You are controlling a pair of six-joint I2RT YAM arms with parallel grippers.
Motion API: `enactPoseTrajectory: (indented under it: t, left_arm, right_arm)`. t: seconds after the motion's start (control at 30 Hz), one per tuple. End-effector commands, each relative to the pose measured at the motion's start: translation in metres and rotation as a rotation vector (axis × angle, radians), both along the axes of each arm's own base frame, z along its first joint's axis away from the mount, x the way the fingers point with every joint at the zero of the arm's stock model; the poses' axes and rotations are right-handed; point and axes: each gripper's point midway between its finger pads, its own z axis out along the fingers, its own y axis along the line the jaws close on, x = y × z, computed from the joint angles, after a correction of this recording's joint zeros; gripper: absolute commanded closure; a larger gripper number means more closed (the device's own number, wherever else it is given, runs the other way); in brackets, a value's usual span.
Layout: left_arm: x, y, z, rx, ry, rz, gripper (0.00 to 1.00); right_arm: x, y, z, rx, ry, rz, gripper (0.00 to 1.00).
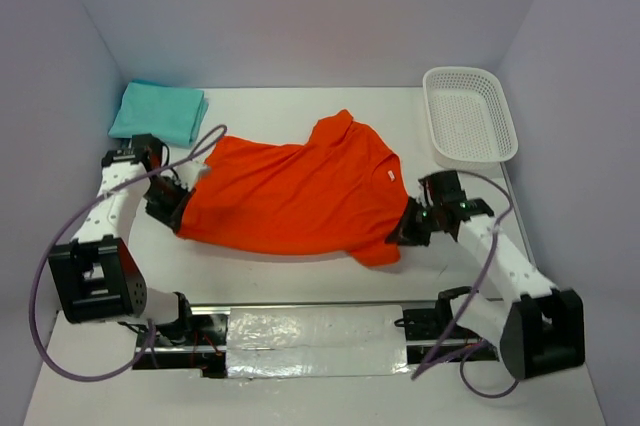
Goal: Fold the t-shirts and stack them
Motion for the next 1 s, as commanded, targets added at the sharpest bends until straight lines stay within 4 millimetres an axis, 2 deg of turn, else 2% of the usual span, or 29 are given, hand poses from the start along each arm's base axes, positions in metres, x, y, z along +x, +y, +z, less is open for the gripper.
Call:
enactPoseTrajectory:
  t: [0.0,0.03,0.07,0.1,0.13,0.17,0.2,0.23,0.27,0.3,0.33,0.37,0.43,0.57,0.63,0.73,0.87,0.97]
  left_arm:
    - [0.059,-0.002,0.017,-0.055,-0.135,0.067,1.0]
    - [0.07,-0.005,0.017,-0.078,-0.139,0.099,1.0]
    - [0.079,-0.005,0.008,-0.09,-0.11,0.114,1.0]
    - [0.095,-0.003,0.013,-0.095,-0.138,0.123,1.0]
    - [0.103,-0.005,0.011,-0.11,-0.133,0.143,1.0]
    - [0.11,-0.003,0.001,-0.111,-0.106,0.157,1.0]
    - [0.121,-0.001,0.003,-0.109,-0.126,0.17,1.0]
    - [0.131,0.001,0.001,-0.11,-0.144,0.192,1.0]
    - [0.138,0.004,-0.007,-0.103,-0.135,0.208,1.0]
    - [0.147,0.006,-0.006,-0.097,-0.152,0.215,1.0]
    - [0.154,0.009,-0.008,-0.089,-0.161,0.231,1.0]
    - [0.156,0.011,-0.015,-0.078,-0.147,0.242,1.0]
    - [0.163,0.014,-0.017,-0.066,-0.162,0.258,1.0]
    - [0.175,0.019,-0.022,-0.052,-0.198,0.29,1.0]
    - [0.174,0.023,-0.026,-0.03,-0.192,0.297,1.0]
    - [0.169,0.026,-0.03,-0.014,-0.185,0.289,1.0]
    - [0.169,0.017,-0.01,-0.069,-0.198,0.27,1.0]
    - [0.168,0.007,0.008,-0.119,-0.197,0.233,1.0]
  right_arm:
    - [0.073,0.005,0.042,-0.021,-0.206,0.008,1.0]
    - [0.085,0.003,0.031,-0.038,-0.168,0.004,1.0]
    - [0.095,0.003,0.031,-0.044,-0.163,0.003,1.0]
    - [0.106,0.003,0.031,-0.048,-0.165,0.003,1.0]
    - [0.123,0.004,0.028,-0.057,-0.154,0.008,1.0]
    - [0.133,0.002,0.025,-0.064,-0.146,0.004,1.0]
    - [0.146,0.002,0.031,-0.066,-0.164,0.005,1.0]
    - [0.152,0.0,0.017,-0.078,-0.125,0.007,1.0]
    - [0.159,-0.003,0.012,-0.097,-0.118,0.001,1.0]
    - [0.169,-0.004,0.016,-0.108,-0.13,0.002,1.0]
    - [0.172,-0.006,0.004,-0.125,-0.097,0.008,1.0]
    - [0.176,-0.007,0.001,-0.132,-0.087,0.005,1.0]
    - [0.184,-0.013,-0.002,-0.142,-0.084,-0.018,1.0]
    - [0.193,-0.03,-0.008,-0.174,-0.092,-0.076,1.0]
    - [0.192,-0.036,-0.012,-0.193,-0.083,-0.083,1.0]
    - [0.19,-0.032,-0.008,-0.164,-0.103,-0.055,1.0]
    - [0.185,-0.034,0.013,-0.173,-0.148,-0.036,1.0]
    - [0.168,-0.031,0.025,-0.157,-0.137,-0.009,1.0]
